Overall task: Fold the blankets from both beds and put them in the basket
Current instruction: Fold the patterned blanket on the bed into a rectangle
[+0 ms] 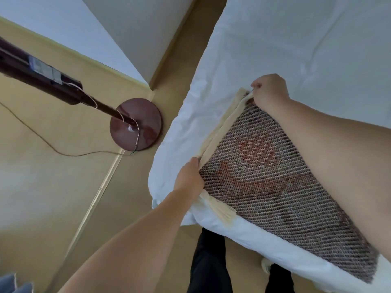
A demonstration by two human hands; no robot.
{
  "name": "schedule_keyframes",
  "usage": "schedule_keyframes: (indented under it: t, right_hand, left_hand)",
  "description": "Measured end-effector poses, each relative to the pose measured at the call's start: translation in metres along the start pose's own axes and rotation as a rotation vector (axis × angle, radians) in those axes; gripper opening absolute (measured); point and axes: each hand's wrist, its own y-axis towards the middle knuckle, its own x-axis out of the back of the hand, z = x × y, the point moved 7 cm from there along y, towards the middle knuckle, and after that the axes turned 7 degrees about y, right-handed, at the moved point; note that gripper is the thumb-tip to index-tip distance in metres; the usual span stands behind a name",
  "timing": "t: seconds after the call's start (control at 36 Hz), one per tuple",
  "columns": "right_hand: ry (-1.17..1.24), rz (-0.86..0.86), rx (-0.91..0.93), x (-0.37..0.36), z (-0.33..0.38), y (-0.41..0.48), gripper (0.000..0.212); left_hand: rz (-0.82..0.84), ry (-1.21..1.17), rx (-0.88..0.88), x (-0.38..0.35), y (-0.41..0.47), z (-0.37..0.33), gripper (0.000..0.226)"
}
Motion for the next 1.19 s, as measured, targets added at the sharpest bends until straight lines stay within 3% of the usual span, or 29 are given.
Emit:
schedule_keyframes:
  t: [0.22, 0.36, 0.42, 0.5, 0.56, 0.69, 1.06, 1.19]
  right_hand:
    - [-0.005, 0.079, 0.064, -0.035, -0.007, 0.011, 0.033]
    - [0.050, 0.198, 0.291, -0.039, -0.019, -0.015, 0.029]
    - [-0.085, 0.216, 0.397, -0.038, -0.031, -0.028, 0.043]
    - [-0.449, 0.233, 0.474, -0.040, -0.064, -0.042, 0.060]
    - [-0.602, 0.204, 0.461, -0.034, -0.094, -0.046, 0.066]
    - [-0.690, 0.156, 0.368, 0.001, -0.171, -0.057, 0.074]
    - [-0.657, 0.021, 0.134, 0.122, -0.357, -0.083, 0.079]
    - [-0.611, -0.003, 0.061, 0.146, -0.393, -0.092, 0.078]
  left_hand:
    - [-0.098, 0.071, 0.026, -0.004, 0.014, 0.002, 0.037]
    - [-0.250, 0.283, -0.102, -0.012, 0.012, -0.018, 0.069]
    - [-0.258, 0.389, -0.159, -0.019, 0.012, -0.036, 0.080]
    - [-0.263, 0.498, -0.273, -0.037, 0.012, -0.073, 0.078]
    - [-0.258, 0.564, -0.323, -0.051, 0.011, -0.097, 0.076]
    - [-0.191, 0.701, -0.398, -0.102, 0.009, -0.138, 0.075]
    - [-0.063, 0.787, -0.584, -0.245, -0.043, -0.238, 0.079]
    - [-0.009, 0.842, -0.691, -0.290, -0.068, -0.264, 0.083]
